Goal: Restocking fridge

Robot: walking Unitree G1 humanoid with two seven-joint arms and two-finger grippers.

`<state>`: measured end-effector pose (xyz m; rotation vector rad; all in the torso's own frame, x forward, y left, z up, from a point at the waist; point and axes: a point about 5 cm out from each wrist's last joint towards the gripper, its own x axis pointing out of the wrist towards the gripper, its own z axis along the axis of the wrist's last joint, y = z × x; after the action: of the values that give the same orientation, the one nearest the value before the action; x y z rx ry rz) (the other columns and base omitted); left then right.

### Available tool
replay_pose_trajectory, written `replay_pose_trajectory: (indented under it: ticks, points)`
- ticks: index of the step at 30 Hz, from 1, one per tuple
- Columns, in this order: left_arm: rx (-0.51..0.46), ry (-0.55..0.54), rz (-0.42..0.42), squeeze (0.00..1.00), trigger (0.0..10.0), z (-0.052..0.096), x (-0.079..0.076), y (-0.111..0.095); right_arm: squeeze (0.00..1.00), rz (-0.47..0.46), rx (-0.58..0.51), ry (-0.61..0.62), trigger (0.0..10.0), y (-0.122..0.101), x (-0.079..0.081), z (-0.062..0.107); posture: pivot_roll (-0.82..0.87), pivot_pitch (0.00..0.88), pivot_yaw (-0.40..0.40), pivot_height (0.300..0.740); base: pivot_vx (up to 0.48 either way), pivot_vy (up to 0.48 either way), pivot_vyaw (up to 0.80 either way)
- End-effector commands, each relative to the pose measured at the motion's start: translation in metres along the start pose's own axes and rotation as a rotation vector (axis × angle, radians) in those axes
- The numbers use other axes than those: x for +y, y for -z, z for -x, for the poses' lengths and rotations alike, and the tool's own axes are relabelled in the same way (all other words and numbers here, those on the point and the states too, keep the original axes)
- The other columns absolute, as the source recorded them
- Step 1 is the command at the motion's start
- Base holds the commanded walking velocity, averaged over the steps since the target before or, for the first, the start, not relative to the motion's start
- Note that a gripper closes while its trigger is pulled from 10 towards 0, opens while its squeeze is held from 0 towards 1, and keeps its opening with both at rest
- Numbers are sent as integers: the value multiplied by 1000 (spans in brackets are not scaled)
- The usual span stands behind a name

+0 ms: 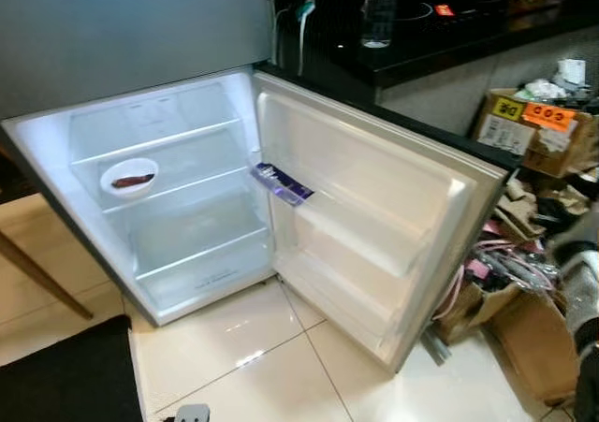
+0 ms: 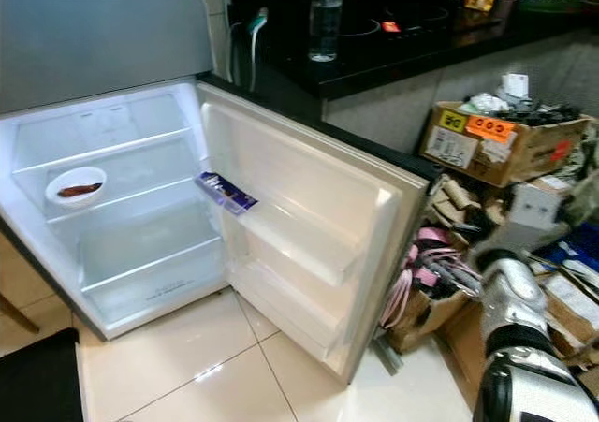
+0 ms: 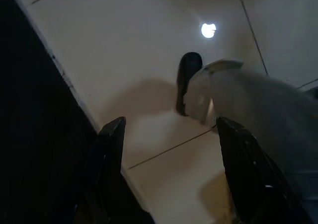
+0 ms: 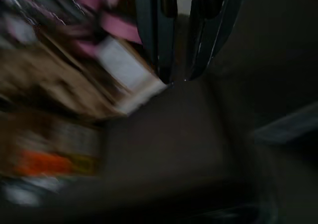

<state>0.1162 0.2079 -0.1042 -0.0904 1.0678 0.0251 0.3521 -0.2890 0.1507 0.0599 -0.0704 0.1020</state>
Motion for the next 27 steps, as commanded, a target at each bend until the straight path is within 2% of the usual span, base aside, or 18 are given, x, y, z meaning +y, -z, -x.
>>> replay_pose_trajectory:
  ticks: [1,3,10,12,13,15,17,18,20,21,23,24,26,27]
  points:
    - [27,0,3,0,10000,2,0,9,0,37,-6,-143,10000,-3,17,-7,-76,23,6,740,0,0,0]
    - [27,2,3,0,10000,2,0,9,0,38,-17,-206,10000,-5,28,-11,-78,23,5,740,0,0,0]
    - [26,4,4,0,10000,2,-1,9,0,33,-26,-283,10000,-6,44,-18,-77,24,5,740,0,0,0]
    - [26,4,5,0,10000,2,-1,9,0,57,-1,-383,10000,-2,55,-17,-77,24,5,740,0,0,0]
    - [26,4,5,0,10000,2,-1,9,0,57,-1,-383,10000,-2,55,-17,-77,24,5,740,0,0,0]
    - [25,5,5,0,10000,2,-1,9,0,79,28,-504,10000,3,66,-15,-75,27,5,740,0,0,0]
    - [25,5,5,0,10000,2,-1,9,0,79,28,-504,10000,3,66,-15,-75,27,5,740,0,0,0]
    - [25,5,5,0,10000,2,-1,9,0,88,44,-576,10000,6,73,-12,-75,27,5,740,0,0,0]
    - [26,5,3,0,10000,2,-1,9,0,100,96,-809,10000,18,101,-1,-77,28,6,740,0,0,0]
    - [26,5,3,0,10000,2,-1,9,0,100,96,-809,10000,18,101,-1,-77,28,6,740,0,0,0]
    - [25,6,3,0,10000,2,-1,9,0,93,155,-1087,10000,30,134,22,-77,28,5,740,0,0,0]
    - [24,7,3,0,10000,2,-1,9,0,81,171,-1179,10000,33,146,31,-77,28,5,740,0,0,0]
    - [24,7,3,0,10000,2,-1,9,0,81,171,-1179,10000,33,146,31,-77,28,5,740,0,0,0]
    - [24,8,3,0,10000,2,-1,9,0,72,182,-1257,10000,33,156,40,-77,28,5,740,0,0,0]
